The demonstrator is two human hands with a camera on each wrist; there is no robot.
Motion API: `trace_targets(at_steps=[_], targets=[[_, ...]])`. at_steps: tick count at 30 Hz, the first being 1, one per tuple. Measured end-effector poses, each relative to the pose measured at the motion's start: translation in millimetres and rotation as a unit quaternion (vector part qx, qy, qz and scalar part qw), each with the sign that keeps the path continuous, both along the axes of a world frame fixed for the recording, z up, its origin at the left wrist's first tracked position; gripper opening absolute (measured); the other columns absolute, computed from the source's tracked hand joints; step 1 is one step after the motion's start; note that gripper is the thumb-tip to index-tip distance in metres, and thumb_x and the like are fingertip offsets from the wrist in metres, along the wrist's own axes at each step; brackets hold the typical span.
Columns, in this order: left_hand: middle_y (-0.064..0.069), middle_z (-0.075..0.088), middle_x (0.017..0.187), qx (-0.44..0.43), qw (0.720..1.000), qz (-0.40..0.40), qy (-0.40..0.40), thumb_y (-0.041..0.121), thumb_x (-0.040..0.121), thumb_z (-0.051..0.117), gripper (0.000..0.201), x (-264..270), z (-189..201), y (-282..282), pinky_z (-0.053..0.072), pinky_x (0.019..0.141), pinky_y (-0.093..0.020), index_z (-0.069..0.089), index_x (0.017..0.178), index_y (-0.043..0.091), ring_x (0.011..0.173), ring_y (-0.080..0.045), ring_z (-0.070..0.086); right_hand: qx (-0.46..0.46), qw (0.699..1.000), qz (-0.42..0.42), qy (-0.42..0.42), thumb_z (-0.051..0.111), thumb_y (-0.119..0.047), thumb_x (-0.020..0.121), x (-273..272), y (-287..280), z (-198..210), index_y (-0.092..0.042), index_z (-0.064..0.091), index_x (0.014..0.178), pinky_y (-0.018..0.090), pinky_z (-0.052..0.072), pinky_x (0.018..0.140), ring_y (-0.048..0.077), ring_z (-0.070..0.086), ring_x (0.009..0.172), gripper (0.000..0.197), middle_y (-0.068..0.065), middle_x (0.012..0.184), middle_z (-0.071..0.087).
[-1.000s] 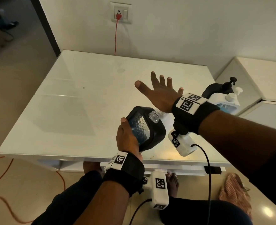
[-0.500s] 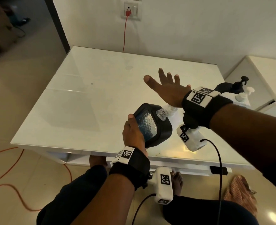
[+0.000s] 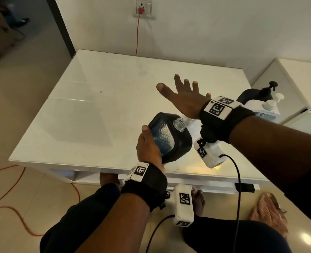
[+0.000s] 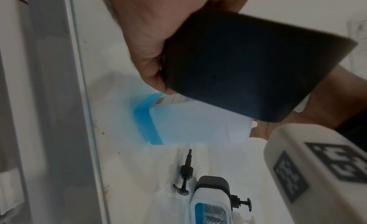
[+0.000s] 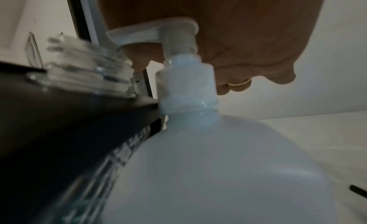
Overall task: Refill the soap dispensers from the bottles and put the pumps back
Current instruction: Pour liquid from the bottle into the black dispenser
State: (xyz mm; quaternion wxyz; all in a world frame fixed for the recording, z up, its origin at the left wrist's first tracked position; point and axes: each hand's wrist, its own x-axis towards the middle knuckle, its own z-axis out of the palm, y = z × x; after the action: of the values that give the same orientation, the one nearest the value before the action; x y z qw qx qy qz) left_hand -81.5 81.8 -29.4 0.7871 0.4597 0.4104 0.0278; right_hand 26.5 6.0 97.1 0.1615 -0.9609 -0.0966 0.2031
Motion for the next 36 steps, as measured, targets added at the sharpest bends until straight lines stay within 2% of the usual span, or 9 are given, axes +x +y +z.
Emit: trace_targets(at_steps=[6, 11, 16, 19, 22, 26, 31, 33, 36], targets=[[-0.004, 0.068, 0.13, -0.017, 1.0, 0.008, -0.008, 0.094, 0.058, 0.042, 0.074, -1.4, 6.2, -1.0, 0.055, 0.102, -0.057, 0.063, 0.108, 0.044, 0.116, -0.035, 0.067, 0.003, 1.0, 0.018, 0.02, 0.009, -0.097, 0.075, 0.3, -1.4, 0.3, -0.038, -0.01, 0.159, 0.067, -0.012, 0.115, 0.025, -0.019, 0.154, 0.105, -0.002, 0.169, -0.013], [-0.007, 0.067, 0.132, -0.025, 1.0, 0.008, -0.015, 0.077, 0.095, 0.04, 0.046, -3.4, 12.9, -0.7, 0.055, 0.105, -0.055, 0.062, 0.11, 0.04, 0.117, -0.034, 0.066, 0.016, 0.999, 0.013, 0.033, 0.013, -0.095, 0.078, 3.0, -2.6, 0.0, -0.033, -0.003, 0.161, 0.063, -0.01, 0.118, 0.026, -0.019, 0.154, 0.106, 0.002, 0.169, -0.011], [-0.007, 0.071, 0.115, -0.124, 0.992, 0.005, -0.021, 0.075, 0.102, 0.026, 0.057, -8.4, 20.2, -1.0, 0.061, 0.092, -0.048, 0.066, 0.111, 0.035, 0.112, -0.035, 0.068, 0.016, 0.997, 0.075, 0.033, -0.007, -0.109, 0.038, 13.0, -0.7, -3.0, -0.029, 0.013, 0.162, 0.056, -0.008, 0.123, 0.027, -0.015, 0.155, 0.148, 0.001, 0.17, 0.005], [-0.005, 0.071, 0.11, -0.147, 0.989, -0.003, -0.028, 0.078, 0.1, 0.022, 0.062, -10.9, 23.0, -2.6, 0.06, 0.082, -0.041, 0.066, 0.109, 0.035, 0.111, -0.035, 0.067, 0.022, 0.997, 0.064, 0.026, -0.004, -0.104, 0.054, 10.3, -2.3, -0.1, -0.028, 0.017, 0.162, 0.054, -0.011, 0.122, 0.027, -0.015, 0.155, 0.134, 0.001, 0.17, 0.006], [-0.009, 0.07, 0.123, -0.161, 0.986, 0.0, -0.03, 0.08, 0.098, 0.021, 0.07, -10.4, 20.8, -2.4, 0.059, 0.085, -0.043, 0.066, 0.125, 0.033, 0.117, -0.037, 0.066, 0.042, 0.997, 0.058, 0.03, 0.001, -0.092, 0.079, 6.2, -2.2, 0.8, -0.019, 0.027, 0.159, 0.05, -0.01, 0.121, 0.025, -0.012, 0.156, 0.111, 0.002, 0.169, 0.015], [-0.01, 0.067, 0.131, -0.156, 0.987, 0.003, -0.029, 0.079, 0.1, 0.023, 0.072, -8.1, 16.1, -1.5, 0.06, 0.092, -0.049, 0.062, 0.138, 0.031, 0.121, -0.038, 0.064, 0.036, 0.997, 0.059, 0.019, -0.005, -0.102, 0.056, 9.7, -1.8, -0.7, -0.019, 0.03, 0.157, 0.054, -0.009, 0.123, 0.027, -0.012, 0.156, 0.135, 0.002, 0.169, 0.017], [-0.009, 0.068, 0.13, -0.131, 0.991, 0.004, -0.03, 0.074, 0.101, 0.037, 0.051, -2.3, 4.1, -0.5, 0.055, 0.104, -0.059, 0.065, 0.121, 0.037, 0.119, -0.036, 0.066, 0.041, 0.998, 0.044, 0.03, -0.005, -0.109, 0.044, 11.7, -1.3, -0.5, -0.031, 0.03, 0.157, 0.058, -0.006, 0.122, 0.027, -0.014, 0.155, 0.142, 0.0, 0.169, 0.014], [-0.009, 0.067, 0.133, -0.125, 0.992, 0.007, -0.036, 0.078, 0.097, 0.041, 0.057, -0.4, -1.8, -1.5, 0.054, 0.104, -0.06, 0.064, 0.128, 0.036, 0.12, -0.037, 0.066, 0.047, 0.997, 0.047, 0.031, -0.003, -0.106, 0.054, 8.9, -1.5, 2.1, -0.023, 0.041, 0.151, 0.054, -0.004, 0.122, 0.025, -0.009, 0.156, 0.135, 0.003, 0.165, 0.029], [-0.008, 0.067, 0.134, -0.128, 0.991, 0.014, -0.048, 0.083, 0.089, 0.046, 0.067, 1.1, -6.4, -2.7, 0.054, 0.102, -0.061, 0.062, 0.136, 0.038, 0.121, -0.038, 0.066, 0.06, 0.997, 0.043, 0.034, 0.008, -0.084, 0.089, -0.2, -1.2, 12.0, -0.007, 0.06, 0.115, 0.041, 0.009, 0.115, 0.021, 0.004, 0.156, 0.096, 0.014, 0.131, 0.061]])
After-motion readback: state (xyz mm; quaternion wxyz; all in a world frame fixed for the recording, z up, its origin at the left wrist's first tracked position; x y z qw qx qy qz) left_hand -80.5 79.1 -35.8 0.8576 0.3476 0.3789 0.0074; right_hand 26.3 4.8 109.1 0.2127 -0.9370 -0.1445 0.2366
